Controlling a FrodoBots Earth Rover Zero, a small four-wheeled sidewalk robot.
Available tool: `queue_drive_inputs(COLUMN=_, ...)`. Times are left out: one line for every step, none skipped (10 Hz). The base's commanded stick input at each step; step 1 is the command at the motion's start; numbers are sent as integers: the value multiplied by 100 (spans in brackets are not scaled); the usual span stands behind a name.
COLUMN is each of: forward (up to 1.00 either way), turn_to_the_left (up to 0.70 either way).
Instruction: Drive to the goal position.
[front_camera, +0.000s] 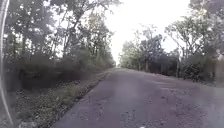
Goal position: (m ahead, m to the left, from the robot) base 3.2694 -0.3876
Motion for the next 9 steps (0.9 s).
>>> queue_drive_inputs(forward=5, turn_to_the_left=0)
queue_drive_inputs(forward=5, turn_to_the_left=0)
queue_drive_inputs(forward=5, turn_to_the_left=0)
queue_drive_inputs(forward=5, turn_to_the_left=0)
queue_drive_inputs(forward=5, turn_to_the_left=0)
queue_drive_inputs(forward=5, turn_to_the_left=0)
queue_drive_inputs(forward=5, turn_to_the_left=0)
queue_drive_inputs(forward=5, turn_to_the_left=0)
queue_drive_inputs(forward=5, turn_to_the_left=0)
